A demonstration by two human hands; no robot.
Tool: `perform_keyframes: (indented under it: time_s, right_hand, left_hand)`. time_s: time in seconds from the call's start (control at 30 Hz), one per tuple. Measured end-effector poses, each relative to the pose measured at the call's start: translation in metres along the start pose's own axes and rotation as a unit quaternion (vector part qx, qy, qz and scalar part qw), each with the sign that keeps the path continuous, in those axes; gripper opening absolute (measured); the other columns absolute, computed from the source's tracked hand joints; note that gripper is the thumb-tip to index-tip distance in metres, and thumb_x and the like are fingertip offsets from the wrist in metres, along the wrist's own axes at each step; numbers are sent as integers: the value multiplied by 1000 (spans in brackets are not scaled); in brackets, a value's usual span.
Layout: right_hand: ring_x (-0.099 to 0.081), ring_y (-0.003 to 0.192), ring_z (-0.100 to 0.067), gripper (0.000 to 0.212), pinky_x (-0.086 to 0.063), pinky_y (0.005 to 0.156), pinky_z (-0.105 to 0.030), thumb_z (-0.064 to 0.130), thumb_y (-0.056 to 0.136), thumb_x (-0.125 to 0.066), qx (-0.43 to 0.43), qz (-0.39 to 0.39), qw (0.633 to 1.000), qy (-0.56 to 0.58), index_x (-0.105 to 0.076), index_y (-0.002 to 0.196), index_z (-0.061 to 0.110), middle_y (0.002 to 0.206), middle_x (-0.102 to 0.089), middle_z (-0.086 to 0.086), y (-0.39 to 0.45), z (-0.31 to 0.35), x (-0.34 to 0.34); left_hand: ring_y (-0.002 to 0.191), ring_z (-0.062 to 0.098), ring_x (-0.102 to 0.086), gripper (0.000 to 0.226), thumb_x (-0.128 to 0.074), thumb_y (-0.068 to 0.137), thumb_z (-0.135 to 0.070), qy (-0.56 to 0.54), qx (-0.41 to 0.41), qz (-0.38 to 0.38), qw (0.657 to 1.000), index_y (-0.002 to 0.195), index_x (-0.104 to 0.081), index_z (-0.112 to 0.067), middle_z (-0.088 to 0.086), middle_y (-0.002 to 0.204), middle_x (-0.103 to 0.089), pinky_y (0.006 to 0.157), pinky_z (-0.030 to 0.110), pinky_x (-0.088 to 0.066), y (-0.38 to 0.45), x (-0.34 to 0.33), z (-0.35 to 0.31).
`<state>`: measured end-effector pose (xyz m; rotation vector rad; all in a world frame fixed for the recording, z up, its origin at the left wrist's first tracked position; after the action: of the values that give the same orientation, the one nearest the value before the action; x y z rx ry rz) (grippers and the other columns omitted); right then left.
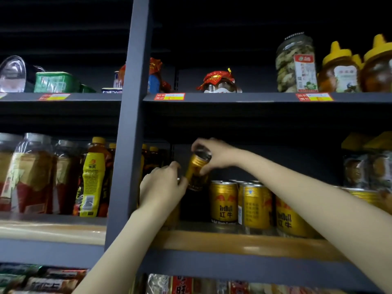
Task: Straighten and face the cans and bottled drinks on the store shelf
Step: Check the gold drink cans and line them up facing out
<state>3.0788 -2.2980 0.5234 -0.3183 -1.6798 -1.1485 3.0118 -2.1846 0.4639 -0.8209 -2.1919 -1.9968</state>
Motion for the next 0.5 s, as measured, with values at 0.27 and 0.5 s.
perform_keyframes:
  time_s: [0.27, 0.5]
  right_hand:
    - [-57, 102, -16, 55, -54, 82, -32, 27, 69, -82, -33, -193, 954, 228, -49, 110, 43, 114, -51, 7, -119, 2, 50]
    - [-60, 105, -19, 56, -55, 85, -34, 39, 58, -75, -86, -179, 881, 430, -58, 112, 40, 115, -58, -5, -185, 23, 44]
  left_hand:
    - [113, 16, -48, 38, -54, 91, -23, -224, -102, -67, 967, 127, -51, -15, 0, 120, -56, 87, 20, -35, -19, 44, -32]
    - [93, -1, -64, 67, -76, 66, -23, -561, -46, 164, 810, 125, -46, -33, -6, 120, -53, 70, 15, -52, -63, 33, -53]
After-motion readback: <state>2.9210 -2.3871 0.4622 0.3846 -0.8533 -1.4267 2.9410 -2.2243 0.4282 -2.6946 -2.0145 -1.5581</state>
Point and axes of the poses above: each hand's wrist, its own y-axis towards the middle knuckle, its own x-axis out of the back of the hand, z = x × y, the point moved 9 cm from there along y, towards the middle knuckle
